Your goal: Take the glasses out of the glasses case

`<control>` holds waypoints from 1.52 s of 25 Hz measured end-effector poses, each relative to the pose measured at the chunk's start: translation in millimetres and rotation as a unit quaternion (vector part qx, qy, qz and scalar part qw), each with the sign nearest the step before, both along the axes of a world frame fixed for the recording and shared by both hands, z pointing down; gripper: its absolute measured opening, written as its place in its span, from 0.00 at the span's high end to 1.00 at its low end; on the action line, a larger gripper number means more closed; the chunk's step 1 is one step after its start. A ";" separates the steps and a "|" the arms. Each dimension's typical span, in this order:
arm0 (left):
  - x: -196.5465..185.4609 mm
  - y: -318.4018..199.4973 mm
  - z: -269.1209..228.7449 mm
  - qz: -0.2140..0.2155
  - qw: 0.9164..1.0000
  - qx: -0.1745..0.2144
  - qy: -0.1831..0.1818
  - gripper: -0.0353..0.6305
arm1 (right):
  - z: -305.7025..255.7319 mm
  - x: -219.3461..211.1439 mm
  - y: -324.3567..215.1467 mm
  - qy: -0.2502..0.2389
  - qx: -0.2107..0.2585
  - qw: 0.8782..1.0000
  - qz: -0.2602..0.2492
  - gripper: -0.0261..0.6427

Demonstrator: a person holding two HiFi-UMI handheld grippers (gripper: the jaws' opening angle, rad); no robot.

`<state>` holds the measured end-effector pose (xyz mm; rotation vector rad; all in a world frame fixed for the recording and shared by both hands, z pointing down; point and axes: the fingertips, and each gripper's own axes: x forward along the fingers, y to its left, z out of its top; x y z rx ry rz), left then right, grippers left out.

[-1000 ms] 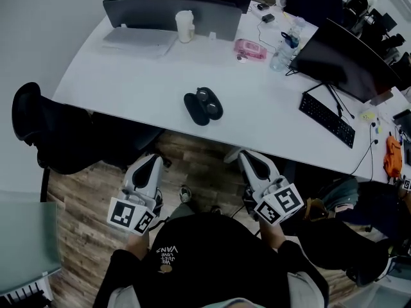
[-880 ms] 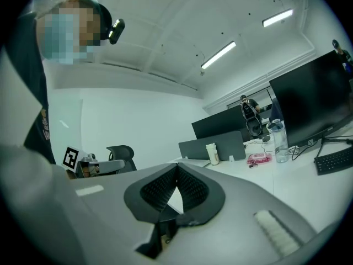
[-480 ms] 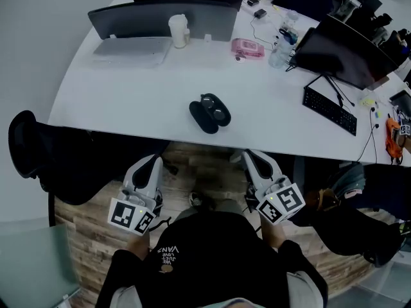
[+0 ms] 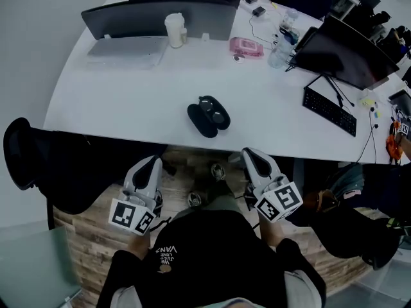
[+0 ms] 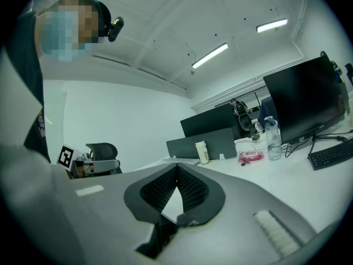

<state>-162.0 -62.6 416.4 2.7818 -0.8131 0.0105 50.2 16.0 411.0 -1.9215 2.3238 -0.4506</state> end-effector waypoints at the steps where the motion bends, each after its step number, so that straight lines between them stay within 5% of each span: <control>1: 2.1 -2.6 0.6 -0.001 1.000 0.000 -0.002 0.95 | 1.5 2.0 -4.1 0.000 -0.001 1.000 -0.002 0.96; 38: 87.8 -78.0 24.9 -0.043 0.999 -0.008 -0.017 0.95 | 74.3 58.6 -153.0 0.036 -0.046 0.994 -0.096 0.96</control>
